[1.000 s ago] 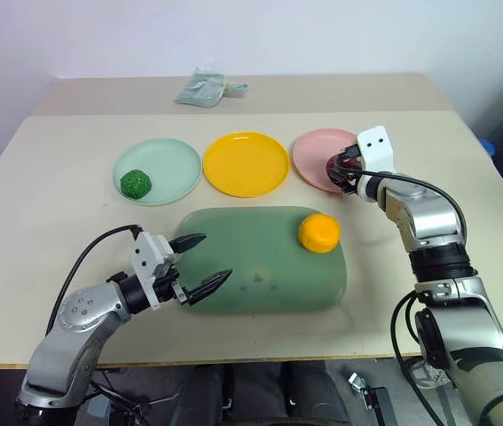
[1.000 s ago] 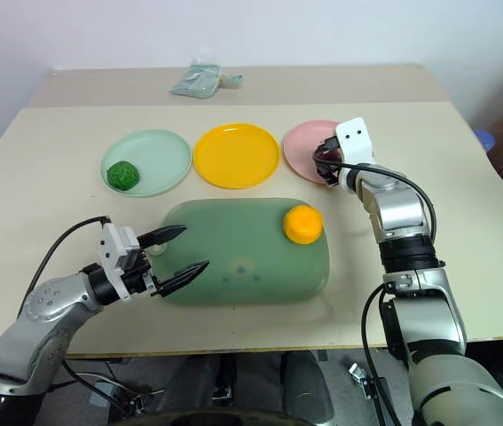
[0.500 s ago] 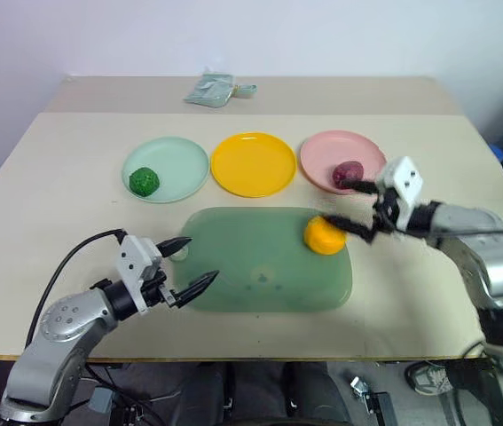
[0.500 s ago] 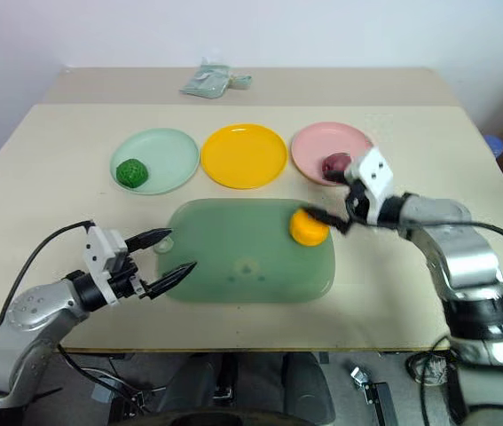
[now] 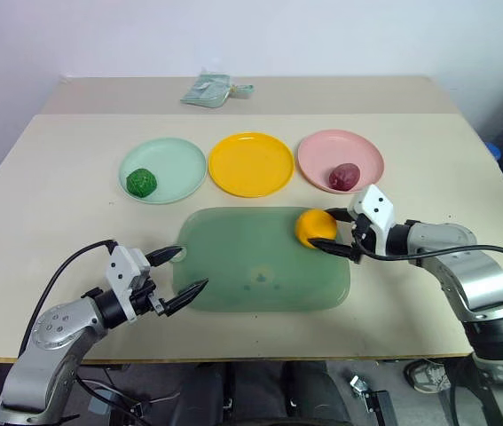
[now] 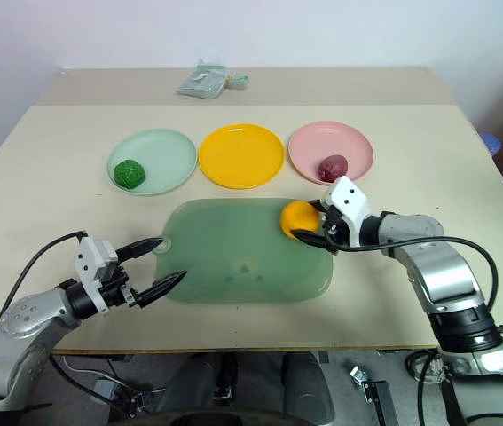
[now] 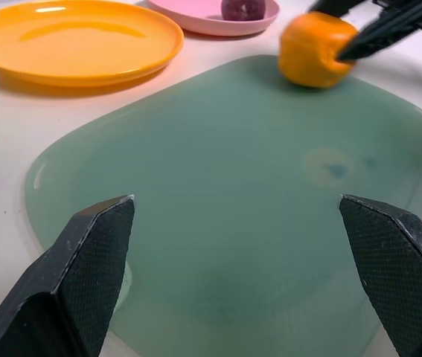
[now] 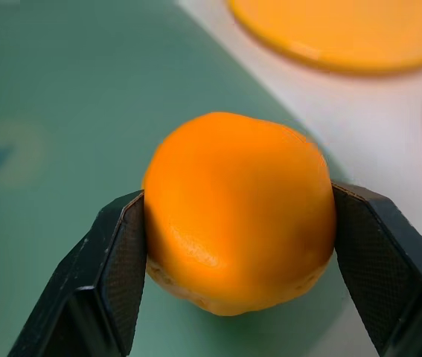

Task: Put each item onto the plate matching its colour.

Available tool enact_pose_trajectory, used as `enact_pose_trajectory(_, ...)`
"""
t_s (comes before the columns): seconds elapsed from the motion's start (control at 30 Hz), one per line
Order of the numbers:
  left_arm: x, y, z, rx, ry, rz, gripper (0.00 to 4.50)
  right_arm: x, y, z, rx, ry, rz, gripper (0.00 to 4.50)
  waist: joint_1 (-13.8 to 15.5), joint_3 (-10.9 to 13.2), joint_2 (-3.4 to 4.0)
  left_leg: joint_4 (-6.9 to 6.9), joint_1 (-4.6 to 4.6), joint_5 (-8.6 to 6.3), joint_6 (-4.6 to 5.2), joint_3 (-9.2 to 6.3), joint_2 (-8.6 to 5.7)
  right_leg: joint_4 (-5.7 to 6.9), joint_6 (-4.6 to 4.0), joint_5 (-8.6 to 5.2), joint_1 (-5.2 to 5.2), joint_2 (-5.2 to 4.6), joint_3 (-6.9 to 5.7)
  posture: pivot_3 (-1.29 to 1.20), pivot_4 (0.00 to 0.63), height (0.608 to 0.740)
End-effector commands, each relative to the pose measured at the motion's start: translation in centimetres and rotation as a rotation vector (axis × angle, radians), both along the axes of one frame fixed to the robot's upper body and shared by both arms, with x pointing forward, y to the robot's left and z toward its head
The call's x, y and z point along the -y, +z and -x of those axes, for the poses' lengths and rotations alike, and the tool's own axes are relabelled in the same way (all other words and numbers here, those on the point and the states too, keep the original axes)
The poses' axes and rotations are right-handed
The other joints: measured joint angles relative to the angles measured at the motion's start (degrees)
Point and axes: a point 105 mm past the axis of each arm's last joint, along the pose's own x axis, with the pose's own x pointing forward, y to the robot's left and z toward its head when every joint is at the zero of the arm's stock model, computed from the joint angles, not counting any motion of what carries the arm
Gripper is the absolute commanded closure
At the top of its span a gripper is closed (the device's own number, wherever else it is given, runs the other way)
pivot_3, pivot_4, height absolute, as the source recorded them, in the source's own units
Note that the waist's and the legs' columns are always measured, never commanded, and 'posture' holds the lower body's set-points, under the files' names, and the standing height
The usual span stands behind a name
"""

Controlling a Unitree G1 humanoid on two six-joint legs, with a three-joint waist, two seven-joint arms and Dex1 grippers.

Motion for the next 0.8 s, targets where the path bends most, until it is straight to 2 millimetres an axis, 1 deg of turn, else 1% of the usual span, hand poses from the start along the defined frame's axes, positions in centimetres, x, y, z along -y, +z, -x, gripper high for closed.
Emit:
enact_pose_trajectory(0.03, -1.2, 1.1, -0.5, 0.071, 0.068, 0.007, 0.0, -2.1, 4.4, -3.1, 0.169, -0.097, -0.116, 1.49, -0.4, 0.0, 0.0, -0.01, 0.0, 0.0, 0.0, 0.02, 0.01, 0.01, 0.0, 0.0, -0.03, 0.01, 0.0, 0.0, 0.15, 0.74)
enact_pose_trajectory(0.07, -2.0, 1.5, -1.2, 0.099, 0.135, 0.018, 0.0, -2.8, 4.8, -5.0, 0.157, -0.191, -0.16, 1.49, -0.3, 0.0, 0.01, -0.01, 0.0, 0.02, -0.04, 0.01, 0.01, 0.06, 0.0, 0.0, -0.07, 0.01, 0.0, 0.0, 0.15, 0.74)
enact_pose_trajectory(0.1, -2.8, 1.7, -1.8, 0.116, 0.198, 0.033, 0.0, -3.4, 4.8, -6.5, 0.133, -0.268, -0.188, 1.49, -0.3, 0.0, 0.01, -0.03, -0.01, 0.04, -0.07, 0.0, 0.01, 0.09, 0.0, 0.0, -0.09, 0.02, -0.02, 0.0, 0.15, 0.74)
enact_pose_trajectory(0.17, -3.8, 1.9, -2.5, 0.139, 0.284, 0.053, 0.0, -4.5, 4.5, -8.4, 0.102, -0.354, -0.199, 1.49, -0.1, 0.0, 0.01, -0.03, -0.02, 0.07, -0.12, 0.01, 0.0, 0.1, 0.0, 0.0, -0.12, 0.02, -0.04, 0.0, 0.15, 0.74)
enact_pose_trajectory(0.2, -4.3, 2.1, -2.9, 0.149, 0.328, 0.063, 0.0, -5.5, 4.2, -9.2, 0.1, -0.366, -0.184, 1.49, 0.0, 0.0, -0.01, -0.02, -0.03, 0.07, -0.12, 0.0, 0.0, 0.11, 0.0, 0.01, -0.13, 0.03, -0.06, 0.0, 0.15, 0.74)
enact_pose_trajectory(0.3, -5.0, 2.5, -3.4, 0.169, 0.415, 0.071, 0.0, -8.2, 3.6, -10.7, 0.105, -0.375, -0.161, 1.49, 0.1, 0.0, -0.02, -0.01, -0.08, 0.08, -0.1, -0.01, -0.06, 0.12, 0.0, 0.01, -0.13, 0.03, -0.16, 0.0, 0.15, 0.74)
enact_pose_trajectory(0.4, -4.7, 3.0, -3.2, 0.176, 0.433, 0.071, 0.0, -9.4, 3.5, -11.4, 0.111, -0.361, -0.178, 1.49, 0.0, 0.0, -0.02, -0.01, -0.13, 0.05, -0.06, 0.02, -0.14, 0.12, 0.01, 0.01, -0.16, 0.02, -0.22, 0.0, 0.15, 0.74)
enact_pose_trajectory(0.43, -4.5, 3.2, -3.1, 0.178, 0.434, 0.072, 0.0, -9.5, 3.6, -11.5, 0.11, -0.352, -0.194, 0.45, -0.1, 0.0, -0.02, -0.01, -0.13, 0.05, -0.04, 0.03, -0.14, 0.12, 0.01, 0.01, -0.16, 0.04, -0.24, 0.0, 0.15, 0.74)
enact_pose_trajectory(0.47, -4.3, 3.4, -3.0, 0.18, 0.439, 0.075, 0.0, -9.6, 4.0, -11.4, 0.129, -0.338, -0.208, 0.11, -0.1, 0.0, -0.02, -0.01, -0.13, 0.05, -0.04, 0.04, -0.15, 0.12, 0.01, 0.02, -0.15, 0.04, -0.24, 0.0, 0.15, 0.74)
enact_pose_trajectory(0.5, -4.1, 3.6, -2.9, 0.182, 0.444, 0.078, 0.0, -9.7, 4.3, -11.3, 0.151, -0.322, -0.215, 0.04, -0.1, 0.0, -0.02, -0.01, -0.14, 0.05, -0.04, 0.05, -0.15, 0.12, 0.02, 0.02, -0.15, 0.05, -0.24, 0.0, 0.15, 0.74)
enact_pose_trajectory(0.6, -3.5, 4.1, -2.7, 0.183, 0.447, 0.083, 0.0, -9.2, 5.5, -10.0, 0.291, -0.239, -0.191, 0.04, 0.0, 0.0, -0.01, 0.03, -0.13, 0.06, -0.05, 0.04, -0.13, 0.14, 0.02, 0.02, -0.15, 0.06, -0.25, 0.0, 0.15, 0.74)
enact_pose_trajectory(0.67, -3.0, 4.4, -2.6, 0.184, 0.445, 0.085, 0.0, -8.0, 5.6, -8.7, 0.33, -0.168, -0.19, 0.04, 0.2, 0.0, -0.02, 0.03, -0.13, 0.06, -0.06, 0.0, -0.12, 0.16, 0.02, 0.02, -0.13, 0.07, -0.26, 0.0, 0.15, 0.74)
enact_pose_trajectory(0.77, -2.6, 4.9, -2.8, 0.187, 0.448, 0.087, 0.0, -4.5, 5.8, -7.1, 0.332, -0.154, -0.215, 0.04, 0.4, 0.0, -0.04, 0.08, -0.12, 0.05, -0.04, -0.03, -0.12, 0.13, 0.02, 0.02, -0.04, 0.07, -0.27, 0.0, 0.15, 0.74)
enact_pose_trajectory(0.8, -2.4, 5.1, -2.9, 0.188, 0.449, 0.087, 0.0, -2.7, 5.6, -6.5, 0.334, -0.162, -0.207, 0.04, 0.5, 0.0, -0.03, 0.1, -0.12, 0.04, -0.03, -0.02, -0.12, 0.12, 0.02, 0.02, -0.03, 0.06, -0.26, 0.0, 0.15, 0.74)
